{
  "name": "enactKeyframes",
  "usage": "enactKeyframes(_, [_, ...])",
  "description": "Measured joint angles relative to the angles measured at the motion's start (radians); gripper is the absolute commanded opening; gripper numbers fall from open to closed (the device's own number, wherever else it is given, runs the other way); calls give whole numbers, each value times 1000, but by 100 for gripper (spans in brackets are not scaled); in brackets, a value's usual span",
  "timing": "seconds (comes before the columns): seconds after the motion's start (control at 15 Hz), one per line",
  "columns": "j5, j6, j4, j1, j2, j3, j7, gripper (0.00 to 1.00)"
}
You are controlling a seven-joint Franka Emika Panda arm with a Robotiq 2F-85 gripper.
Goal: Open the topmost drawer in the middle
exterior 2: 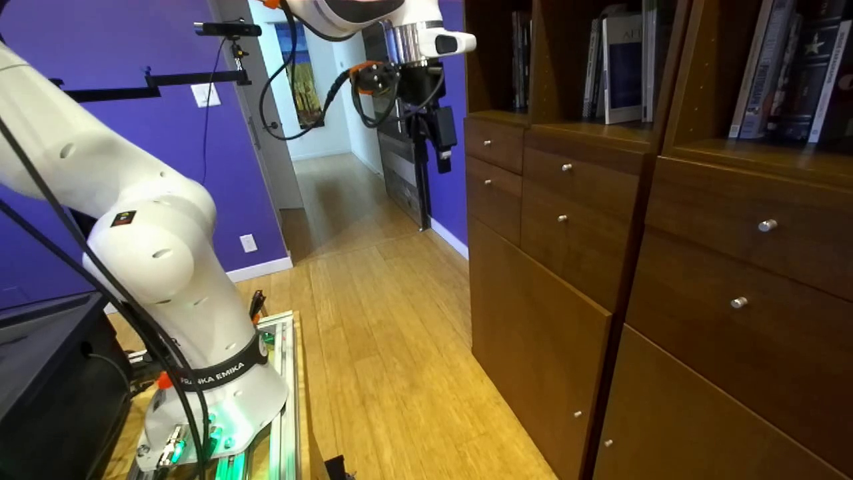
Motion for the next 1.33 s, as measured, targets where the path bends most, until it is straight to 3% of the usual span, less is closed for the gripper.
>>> enactKeyframes(0.27, [0,95,147,22,171,67,75,100])
enactKeyframes(0.87, [-30,339,411,9,547,29,82,100])
enactKeyframes(1.0, [-78,414,443,10,598,21,82,100])
enactKeyframes(1.33, [-94,431,468,11,625,18,82,100])
